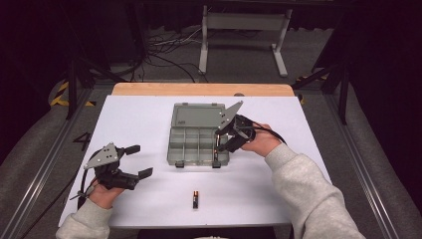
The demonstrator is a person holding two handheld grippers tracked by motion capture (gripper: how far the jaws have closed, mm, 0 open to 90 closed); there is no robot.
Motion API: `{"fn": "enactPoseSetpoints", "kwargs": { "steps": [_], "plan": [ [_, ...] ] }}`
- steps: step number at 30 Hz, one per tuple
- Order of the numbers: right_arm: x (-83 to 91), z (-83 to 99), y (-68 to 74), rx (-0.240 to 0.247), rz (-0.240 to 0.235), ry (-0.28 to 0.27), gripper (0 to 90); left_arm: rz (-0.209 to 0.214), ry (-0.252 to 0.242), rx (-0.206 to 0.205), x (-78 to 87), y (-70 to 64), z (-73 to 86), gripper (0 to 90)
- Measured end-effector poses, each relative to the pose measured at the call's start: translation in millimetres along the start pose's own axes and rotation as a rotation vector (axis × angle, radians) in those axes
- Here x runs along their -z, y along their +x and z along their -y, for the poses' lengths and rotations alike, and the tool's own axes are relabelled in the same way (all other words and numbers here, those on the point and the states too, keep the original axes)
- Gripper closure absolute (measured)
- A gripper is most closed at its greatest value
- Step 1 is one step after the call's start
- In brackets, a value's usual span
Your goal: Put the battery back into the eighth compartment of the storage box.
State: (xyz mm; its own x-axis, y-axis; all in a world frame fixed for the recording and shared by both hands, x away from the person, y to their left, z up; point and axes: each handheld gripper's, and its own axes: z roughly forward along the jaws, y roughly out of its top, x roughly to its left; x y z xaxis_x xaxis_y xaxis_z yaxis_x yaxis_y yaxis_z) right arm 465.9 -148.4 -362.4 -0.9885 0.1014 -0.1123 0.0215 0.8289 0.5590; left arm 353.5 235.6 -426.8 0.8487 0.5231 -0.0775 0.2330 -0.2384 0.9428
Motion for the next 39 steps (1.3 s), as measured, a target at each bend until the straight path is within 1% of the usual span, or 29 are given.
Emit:
{"fn": "enactPoseSetpoints", "kwargs": {
  "steps": [5,6,8,12,14,16,27,36,39],
  "plan": [
    [-6.4,2.0,-0.2,0.005,-0.008,0.016,41.6,0.001,0.000,0.003,0.3,-0.1,0.0,6.7],
    [-8.2,2.9,-0.1,0.001,-0.008,0.027,41.6,0.003,0.000,0.003,0.4,0.0,0.1,6.8],
    [-10.4,3.8,-1.2,0.004,-0.016,0.030,41.6,0.003,-0.001,0.003,0.4,0.0,0.1,6.7],
    [-14.1,5.3,-2.4,0.008,-0.017,0.042,41.6,0.002,-0.002,0.003,0.2,0.1,0.1,6.7],
    [-17.1,7.1,-2.1,0.000,-0.021,0.058,41.6,0.002,-0.002,0.006,0.5,0.1,0.2,6.8],
    [-19.1,8.3,-2.5,0.002,-0.023,0.061,41.5,0.002,-0.002,0.006,0.4,0.1,0.2,6.7],
    [-23.9,11.8,-0.9,0.000,-0.038,0.082,41.6,0.002,-0.002,0.003,0.2,0.2,0.1,6.7],
    [-27.5,13.1,1.1,0.007,-0.046,0.100,41.5,0.003,-0.002,0.004,0.2,0.4,0.2,6.7],
    [-28.9,13.3,2.0,0.012,-0.055,0.110,41.5,0.002,-0.002,0.003,0.2,0.3,0.2,6.7]
  ]
}}
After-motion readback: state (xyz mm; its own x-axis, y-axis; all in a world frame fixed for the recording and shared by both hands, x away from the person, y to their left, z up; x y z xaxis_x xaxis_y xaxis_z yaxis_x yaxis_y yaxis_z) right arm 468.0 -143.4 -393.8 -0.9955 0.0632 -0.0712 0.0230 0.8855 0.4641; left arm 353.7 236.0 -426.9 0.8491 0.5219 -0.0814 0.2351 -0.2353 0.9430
